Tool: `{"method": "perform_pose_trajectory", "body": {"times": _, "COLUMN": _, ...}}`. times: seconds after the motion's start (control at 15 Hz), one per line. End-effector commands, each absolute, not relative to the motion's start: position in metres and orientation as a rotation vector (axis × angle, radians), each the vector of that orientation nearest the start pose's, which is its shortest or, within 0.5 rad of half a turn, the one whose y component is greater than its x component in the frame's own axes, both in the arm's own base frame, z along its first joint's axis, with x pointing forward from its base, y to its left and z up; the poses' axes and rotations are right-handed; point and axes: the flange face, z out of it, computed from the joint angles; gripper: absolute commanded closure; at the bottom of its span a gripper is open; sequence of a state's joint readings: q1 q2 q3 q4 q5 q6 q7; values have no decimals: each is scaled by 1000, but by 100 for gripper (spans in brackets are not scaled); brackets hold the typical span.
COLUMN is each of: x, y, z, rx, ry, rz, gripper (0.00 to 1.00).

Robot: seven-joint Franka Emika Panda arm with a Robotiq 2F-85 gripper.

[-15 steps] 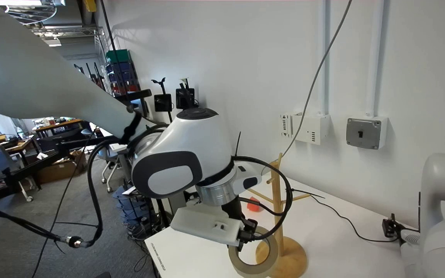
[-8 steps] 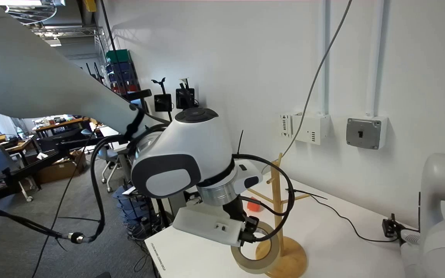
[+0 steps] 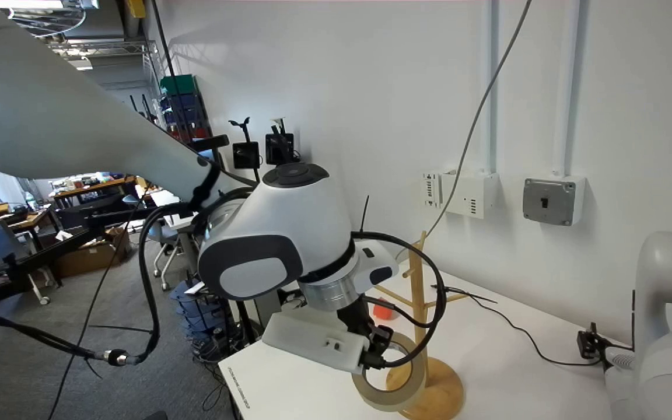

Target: Pick up the seal tape and put it on the wooden object

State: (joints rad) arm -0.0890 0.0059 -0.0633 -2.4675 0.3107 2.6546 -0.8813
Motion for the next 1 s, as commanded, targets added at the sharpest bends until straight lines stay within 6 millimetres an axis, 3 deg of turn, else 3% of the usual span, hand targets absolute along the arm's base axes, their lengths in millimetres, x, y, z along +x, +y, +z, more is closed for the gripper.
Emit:
{"method": "perform_pose_trajectory", "body": {"times": 0.0, "x": 485, "y": -83, "z": 308, "rx": -2978, "ry": -706, "rz": -367, "gripper": 75}}
{"method": "perform_pose_trajectory", "body": {"times": 0.47, "x": 485, "y": -83, "z": 308, "rx": -2978, "ry": -703, "rz": -365, "gripper": 75}}
{"method": "perform_pose_trajectory", "body": {"times": 0.53, "x": 485, "y": -83, "z": 308, "rx": -2978, "ry": -703, "rz": -365, "gripper": 94}}
{"method": "perform_pose_trajectory", "body": {"times": 0.93, "x": 486, "y": -81, "z": 305, "rx": -2968, "ry": -692, "rz": -379, "gripper": 94}}
